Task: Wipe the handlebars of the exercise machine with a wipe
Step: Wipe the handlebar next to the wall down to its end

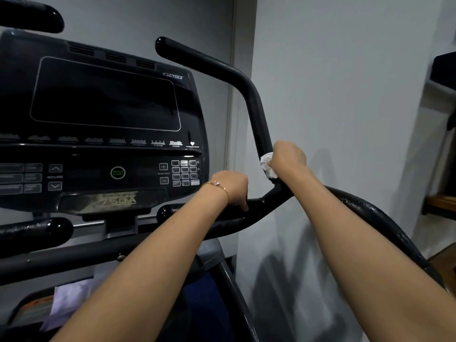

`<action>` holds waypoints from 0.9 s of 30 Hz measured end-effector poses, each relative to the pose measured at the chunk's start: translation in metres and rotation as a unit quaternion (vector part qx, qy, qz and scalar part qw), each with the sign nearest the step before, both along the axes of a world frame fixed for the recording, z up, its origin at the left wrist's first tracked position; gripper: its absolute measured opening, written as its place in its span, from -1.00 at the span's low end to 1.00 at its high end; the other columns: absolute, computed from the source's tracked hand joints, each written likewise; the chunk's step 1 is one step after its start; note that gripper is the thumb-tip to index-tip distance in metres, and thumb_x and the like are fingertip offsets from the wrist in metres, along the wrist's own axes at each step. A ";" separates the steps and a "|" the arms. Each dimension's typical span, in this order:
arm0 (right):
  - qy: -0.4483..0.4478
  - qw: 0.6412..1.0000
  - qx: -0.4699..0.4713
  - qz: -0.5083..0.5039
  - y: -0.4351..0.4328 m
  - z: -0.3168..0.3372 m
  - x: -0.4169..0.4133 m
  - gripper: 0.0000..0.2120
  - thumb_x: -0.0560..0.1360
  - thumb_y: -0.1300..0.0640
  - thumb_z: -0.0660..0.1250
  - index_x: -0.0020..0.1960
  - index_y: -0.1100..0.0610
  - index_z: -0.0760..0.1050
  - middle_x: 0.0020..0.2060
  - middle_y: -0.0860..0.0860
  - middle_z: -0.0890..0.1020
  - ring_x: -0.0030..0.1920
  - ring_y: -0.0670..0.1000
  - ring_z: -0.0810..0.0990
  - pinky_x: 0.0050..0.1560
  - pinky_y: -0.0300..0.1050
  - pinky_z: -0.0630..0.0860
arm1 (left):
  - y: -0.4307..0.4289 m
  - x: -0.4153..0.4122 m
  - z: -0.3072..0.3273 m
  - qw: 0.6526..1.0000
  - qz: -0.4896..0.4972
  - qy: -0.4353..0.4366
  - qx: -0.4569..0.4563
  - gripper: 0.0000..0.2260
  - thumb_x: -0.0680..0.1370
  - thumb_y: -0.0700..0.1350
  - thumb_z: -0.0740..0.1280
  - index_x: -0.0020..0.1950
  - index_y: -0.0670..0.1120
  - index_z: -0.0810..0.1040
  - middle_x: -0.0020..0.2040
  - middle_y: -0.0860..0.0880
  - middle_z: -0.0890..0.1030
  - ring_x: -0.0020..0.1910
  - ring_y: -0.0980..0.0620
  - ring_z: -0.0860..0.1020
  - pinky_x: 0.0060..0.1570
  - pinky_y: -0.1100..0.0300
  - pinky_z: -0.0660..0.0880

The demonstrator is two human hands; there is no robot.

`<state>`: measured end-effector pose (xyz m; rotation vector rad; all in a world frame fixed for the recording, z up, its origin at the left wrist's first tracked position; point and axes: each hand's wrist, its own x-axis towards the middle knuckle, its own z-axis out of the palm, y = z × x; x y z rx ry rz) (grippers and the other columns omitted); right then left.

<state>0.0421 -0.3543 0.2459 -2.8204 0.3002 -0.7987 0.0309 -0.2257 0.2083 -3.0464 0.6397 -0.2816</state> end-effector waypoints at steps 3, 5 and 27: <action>0.044 0.999 -0.010 0.003 -0.004 0.006 -0.006 -0.69 0.45 0.30 0.30 -0.35 0.14 0.22 -0.32 0.03 0.39 -0.15 0.10 0.42 -0.15 -0.16 0.32 | 0.000 -0.002 0.000 1.000 0.001 0.000 -0.002 -0.66 0.44 0.05 0.42 0.18 -0.03 0.60 0.07 -0.01 0.63 0.06 -0.04 0.57 -0.12 0.18 0.44; 0.054 0.998 0.007 0.008 -0.006 0.010 -0.006 -0.69 0.46 0.29 0.30 -0.35 0.14 0.22 -0.34 0.04 0.38 -0.15 0.11 0.41 -0.15 -0.15 0.32 | 0.000 -0.003 0.000 1.000 0.004 -0.002 0.000 -0.66 0.44 0.06 0.42 0.17 -0.02 0.61 0.06 -0.01 0.64 0.06 -0.03 0.57 -0.13 0.18 0.43; -0.119 0.939 -0.294 0.132 -0.009 0.001 0.006 -0.76 0.48 0.27 0.24 0.12 0.25 0.56 0.09 0.16 0.44 0.13 0.19 0.40 -0.01 -0.03 0.42 | 0.000 -0.002 -0.001 1.000 0.011 -0.003 -0.011 -0.64 0.43 0.06 0.44 0.17 -0.03 0.61 0.07 -0.01 0.63 0.06 -0.04 0.56 -0.09 0.18 0.45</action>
